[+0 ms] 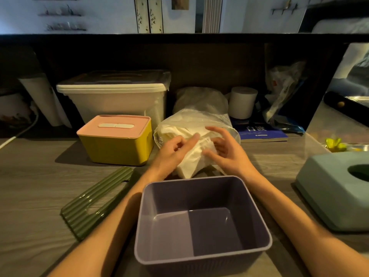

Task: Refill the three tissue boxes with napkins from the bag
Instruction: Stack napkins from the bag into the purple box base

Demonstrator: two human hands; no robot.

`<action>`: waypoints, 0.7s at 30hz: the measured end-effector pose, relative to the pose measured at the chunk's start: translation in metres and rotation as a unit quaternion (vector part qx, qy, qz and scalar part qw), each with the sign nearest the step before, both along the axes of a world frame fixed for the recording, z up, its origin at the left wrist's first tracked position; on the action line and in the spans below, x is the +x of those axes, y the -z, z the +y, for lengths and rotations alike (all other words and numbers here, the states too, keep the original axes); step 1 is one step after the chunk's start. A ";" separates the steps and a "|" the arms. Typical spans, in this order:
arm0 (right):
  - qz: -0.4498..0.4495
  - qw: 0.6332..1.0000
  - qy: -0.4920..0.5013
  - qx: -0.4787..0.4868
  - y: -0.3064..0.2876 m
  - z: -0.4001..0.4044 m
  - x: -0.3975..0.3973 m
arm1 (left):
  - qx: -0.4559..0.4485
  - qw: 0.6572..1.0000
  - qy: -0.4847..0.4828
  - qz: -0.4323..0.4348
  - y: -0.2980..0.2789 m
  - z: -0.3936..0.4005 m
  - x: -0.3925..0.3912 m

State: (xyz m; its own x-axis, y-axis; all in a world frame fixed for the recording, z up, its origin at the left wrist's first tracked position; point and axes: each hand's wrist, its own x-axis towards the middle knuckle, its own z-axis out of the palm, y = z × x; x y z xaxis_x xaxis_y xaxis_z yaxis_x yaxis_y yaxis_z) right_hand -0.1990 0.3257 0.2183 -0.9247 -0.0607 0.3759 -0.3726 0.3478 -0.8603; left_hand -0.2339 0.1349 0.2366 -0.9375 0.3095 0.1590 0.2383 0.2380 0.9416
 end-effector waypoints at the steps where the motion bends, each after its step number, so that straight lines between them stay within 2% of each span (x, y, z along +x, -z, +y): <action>1: 0.015 1.000 -0.004 -0.005 -0.005 0.002 0.001 | -0.030 0.999 0.030 0.006 -0.003 -0.003 0.000; 4: 0.023 0.999 -0.040 -0.003 -0.019 0.002 0.006 | -0.151 0.984 0.099 -0.001 -0.006 -0.009 0.001; 6: 0.021 0.998 -0.061 0.001 -0.023 -0.002 0.007 | -0.167 0.980 0.108 -0.009 -0.004 -0.008 0.002; 8: 0.038 0.998 -0.038 0.020 -0.025 -0.004 0.001 | -0.090 0.988 0.103 -0.077 -0.003 -0.010 0.000; 10: 0.045 0.997 0.023 0.060 -0.028 0.003 -0.012 | 0.036 0.979 0.114 -0.168 -0.004 -0.012 0.001; 11: 0.044 0.994 0.051 0.091 -0.030 0.007 -0.020 | 0.076 0.974 0.116 -0.180 -0.006 -0.014 0.001; 13: 0.063 0.983 0.089 0.150 -0.035 0.012 -0.033 | 0.099 0.977 0.098 -0.161 -0.013 -0.017 0.000; 16: 0.128 0.969 0.122 0.174 -0.040 0.011 -0.049 | 0.168 0.973 0.042 -0.151 -0.024 -0.018 -0.010; 18: 0.147 0.965 0.106 0.189 -0.039 0.003 -0.059 | 0.204 0.967 -0.010 -0.149 -0.032 -0.017 -0.015; 21: 0.106 0.961 0.035 0.254 -0.025 -0.013 -0.068 | 0.249 0.957 -0.061 -0.137 -0.036 -0.015 -0.019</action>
State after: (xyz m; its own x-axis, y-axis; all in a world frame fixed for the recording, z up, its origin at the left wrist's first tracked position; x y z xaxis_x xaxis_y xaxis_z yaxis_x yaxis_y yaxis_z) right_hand -0.2673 0.3124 0.2437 -0.8396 -0.2262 0.4939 -0.4804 0.7335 -0.4808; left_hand -0.2526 0.1201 0.2728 -0.9895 0.1444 0.0011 -0.0349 -0.2460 0.9686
